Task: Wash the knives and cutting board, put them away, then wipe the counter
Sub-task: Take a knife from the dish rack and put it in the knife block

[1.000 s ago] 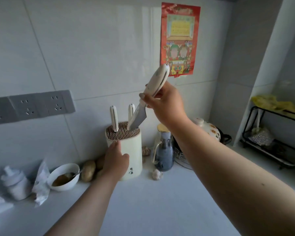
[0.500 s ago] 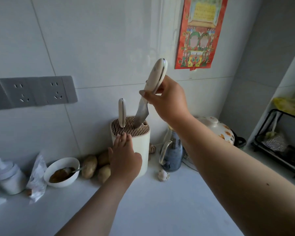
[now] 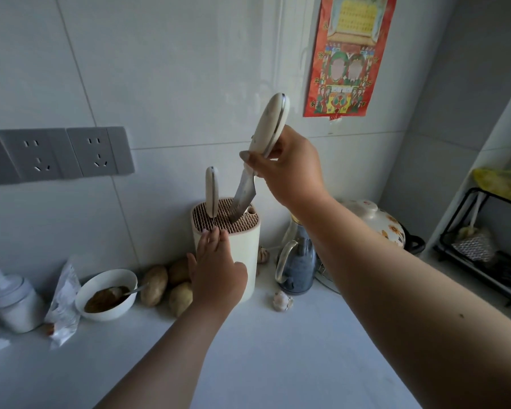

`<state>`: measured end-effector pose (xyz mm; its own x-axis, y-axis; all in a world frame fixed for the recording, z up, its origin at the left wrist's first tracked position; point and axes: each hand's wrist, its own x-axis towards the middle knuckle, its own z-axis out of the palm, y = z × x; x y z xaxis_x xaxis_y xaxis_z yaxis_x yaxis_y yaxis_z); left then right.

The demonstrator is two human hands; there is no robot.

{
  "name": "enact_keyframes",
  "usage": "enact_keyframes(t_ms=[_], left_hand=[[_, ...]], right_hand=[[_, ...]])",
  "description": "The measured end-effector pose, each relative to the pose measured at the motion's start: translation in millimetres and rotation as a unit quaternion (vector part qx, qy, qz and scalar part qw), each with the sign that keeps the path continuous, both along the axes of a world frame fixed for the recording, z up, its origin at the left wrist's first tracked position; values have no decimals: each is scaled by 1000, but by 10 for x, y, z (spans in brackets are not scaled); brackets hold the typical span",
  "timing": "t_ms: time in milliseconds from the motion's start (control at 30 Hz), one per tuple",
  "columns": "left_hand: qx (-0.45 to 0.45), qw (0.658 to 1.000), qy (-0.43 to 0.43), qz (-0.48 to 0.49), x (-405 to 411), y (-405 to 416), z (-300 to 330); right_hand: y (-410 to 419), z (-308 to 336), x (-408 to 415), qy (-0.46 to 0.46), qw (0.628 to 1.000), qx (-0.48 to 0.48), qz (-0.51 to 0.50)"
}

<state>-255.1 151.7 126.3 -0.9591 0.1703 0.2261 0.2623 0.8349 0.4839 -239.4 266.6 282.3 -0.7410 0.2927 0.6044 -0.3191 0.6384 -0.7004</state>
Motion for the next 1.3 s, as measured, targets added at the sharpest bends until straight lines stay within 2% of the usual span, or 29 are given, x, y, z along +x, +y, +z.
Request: enact_keyframes(t_ms=[167,467,667,833,1000,1100,1300], left_hand=[[30,999,18,-1,-9,-10,-40],[125,987,104,3,22,-43,-130],[136,986,98,13,40,-60,-124],[135,985,102,13,58,-72,-130],[134,986,100,4,106,-51,-111],[121,988,91,-19,100,-46,-102],[157,986,60,-11,395,188,69]], right_hand=[[-51,-148,-93,-67,997,38,0],[-142,-303,-203,-162,982,94,5],[-189,-668,-413,-234,961,140,-38],[-233,-815,-515,-247,962,108,-51],[-155,-792,-416,-259,961,94,-15],[-72,-772,-255,-241,968,64,-10],[245,-699,183,-207,977,29,-32]])
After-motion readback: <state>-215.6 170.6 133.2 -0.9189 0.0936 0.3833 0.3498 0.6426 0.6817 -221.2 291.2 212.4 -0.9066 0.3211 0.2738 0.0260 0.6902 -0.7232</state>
